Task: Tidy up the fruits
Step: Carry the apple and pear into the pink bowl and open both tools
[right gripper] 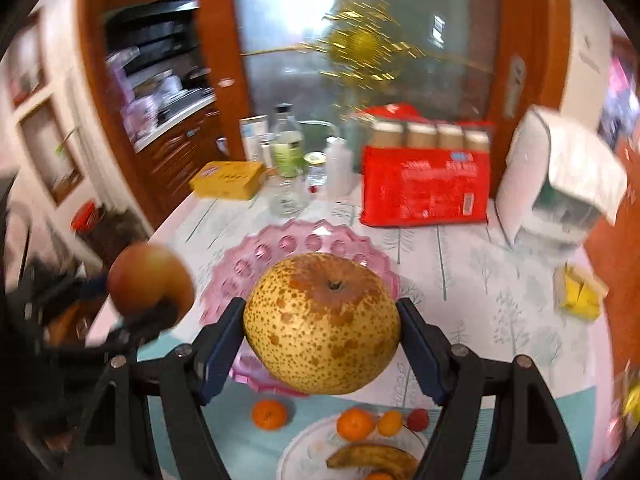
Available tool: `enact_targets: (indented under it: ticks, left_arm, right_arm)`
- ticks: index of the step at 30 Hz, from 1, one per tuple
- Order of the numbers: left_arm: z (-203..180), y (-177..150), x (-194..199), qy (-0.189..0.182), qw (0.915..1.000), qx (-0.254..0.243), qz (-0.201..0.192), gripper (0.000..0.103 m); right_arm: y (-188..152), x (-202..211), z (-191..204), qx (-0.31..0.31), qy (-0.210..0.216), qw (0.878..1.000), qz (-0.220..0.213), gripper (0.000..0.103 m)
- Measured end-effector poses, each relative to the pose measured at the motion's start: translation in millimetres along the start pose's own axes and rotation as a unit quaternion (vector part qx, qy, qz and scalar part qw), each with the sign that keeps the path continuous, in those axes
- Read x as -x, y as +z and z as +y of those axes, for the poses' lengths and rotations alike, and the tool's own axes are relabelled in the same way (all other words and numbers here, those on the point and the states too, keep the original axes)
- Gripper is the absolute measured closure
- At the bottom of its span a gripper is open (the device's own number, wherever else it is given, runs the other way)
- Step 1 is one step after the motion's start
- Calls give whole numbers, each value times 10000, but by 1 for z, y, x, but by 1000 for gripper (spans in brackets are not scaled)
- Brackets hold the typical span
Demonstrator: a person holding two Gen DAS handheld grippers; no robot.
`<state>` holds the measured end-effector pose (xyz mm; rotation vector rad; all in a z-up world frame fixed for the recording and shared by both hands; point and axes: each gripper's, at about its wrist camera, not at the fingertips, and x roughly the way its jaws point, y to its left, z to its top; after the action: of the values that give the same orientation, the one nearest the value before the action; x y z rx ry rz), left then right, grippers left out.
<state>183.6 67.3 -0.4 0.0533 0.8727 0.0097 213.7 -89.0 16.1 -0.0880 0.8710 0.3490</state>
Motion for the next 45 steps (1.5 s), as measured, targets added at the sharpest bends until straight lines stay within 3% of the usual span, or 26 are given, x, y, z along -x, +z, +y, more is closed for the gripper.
enact_targets:
  ticks: [4, 11, 17, 19, 23, 25, 26, 30, 37, 45]
  left_arm:
    - [-2, 2, -49, 154, 9994, 141, 268, 48]
    - [3, -13, -146, 317, 9925, 545, 1045, 48]
    - [-1, -23, -183, 490, 9899, 534, 1218, 48]
    - [-1, -27, -192, 513, 9886, 529, 1315, 48]
    - [-12, -29, -197, 639, 9905, 191, 1199, 44]
    - [-15, -30, -197, 670, 9905, 115, 1196, 24]
    - [-16, -32, -196, 803, 9898, 99, 1170, 20]
    - [-12, -35, -187, 671, 9910, 162, 1147, 17]
    - [2, -32, -158, 273, 9924, 583, 1045, 15]
    - [7, -39, -105, 41, 9967, 706, 394, 15]
  right_arm:
    - [-2, -46, -13, -256, -129, 9993, 255, 28]
    - [-26, -132, -20, -105, -265, 9972, 695, 28]
    - [-40, -177, -22, 45, -244, 9944, 1029, 27]
    - [-39, -182, -19, 161, -237, 9950, 954, 27]
    - [-38, -191, -16, 324, -181, 9939, 1038, 26]
    - [-40, -193, -12, 444, -143, 9933, 1057, 26]
    - [-41, -194, -11, 464, -74, 9930, 1082, 26]
    - [-43, -191, -13, 340, 127, 9920, 1207, 26]
    - [-40, -163, -10, 264, 246, 9938, 1050, 25]
    - [-38, -121, -3, 180, 226, 9960, 845, 25]
